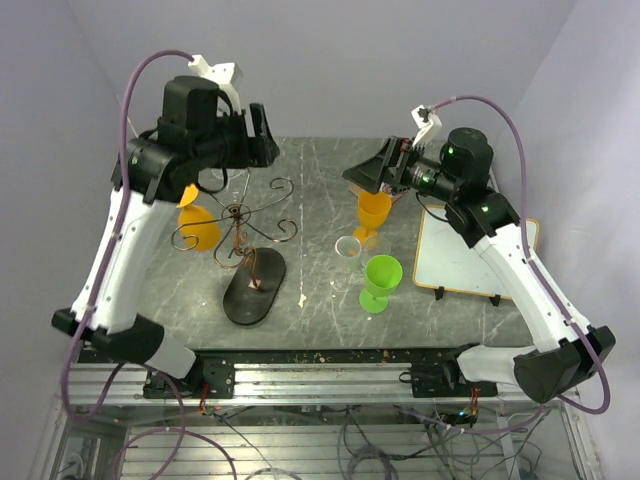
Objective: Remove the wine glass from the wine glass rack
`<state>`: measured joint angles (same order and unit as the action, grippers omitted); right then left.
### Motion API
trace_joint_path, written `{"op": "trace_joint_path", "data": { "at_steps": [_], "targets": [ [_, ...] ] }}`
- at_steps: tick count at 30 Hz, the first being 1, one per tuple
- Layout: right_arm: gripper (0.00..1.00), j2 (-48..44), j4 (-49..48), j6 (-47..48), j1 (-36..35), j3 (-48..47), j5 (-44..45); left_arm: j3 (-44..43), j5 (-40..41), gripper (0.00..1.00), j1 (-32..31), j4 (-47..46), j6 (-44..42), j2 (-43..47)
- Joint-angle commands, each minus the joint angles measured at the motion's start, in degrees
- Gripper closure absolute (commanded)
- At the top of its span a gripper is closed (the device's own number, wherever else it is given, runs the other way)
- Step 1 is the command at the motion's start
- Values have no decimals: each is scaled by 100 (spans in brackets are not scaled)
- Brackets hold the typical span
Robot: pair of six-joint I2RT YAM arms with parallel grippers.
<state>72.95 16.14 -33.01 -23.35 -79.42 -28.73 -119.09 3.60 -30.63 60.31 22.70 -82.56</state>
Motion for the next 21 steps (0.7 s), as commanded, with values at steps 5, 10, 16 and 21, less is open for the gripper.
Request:
{"op": "trace_joint_path", "data": {
  "at_steps": [5,10,16,21],
  "targets": [
    [4,-284,-220,-150,-132,393,-278,-219,-2797,20,2275,-652,-49,-327],
    [4,-240,-327,-208,-189,529,-423,684,-3644,20,3186,-1137,224,-94],
    [4,-85,-281,-136,-266,480,-608,1770,-4081,21,3546,-1646,288,231],
    [4,-50,-173,-14,-275,395,-643,1776,-3986,31,3547,-1353,-1,53]
  ]
}}
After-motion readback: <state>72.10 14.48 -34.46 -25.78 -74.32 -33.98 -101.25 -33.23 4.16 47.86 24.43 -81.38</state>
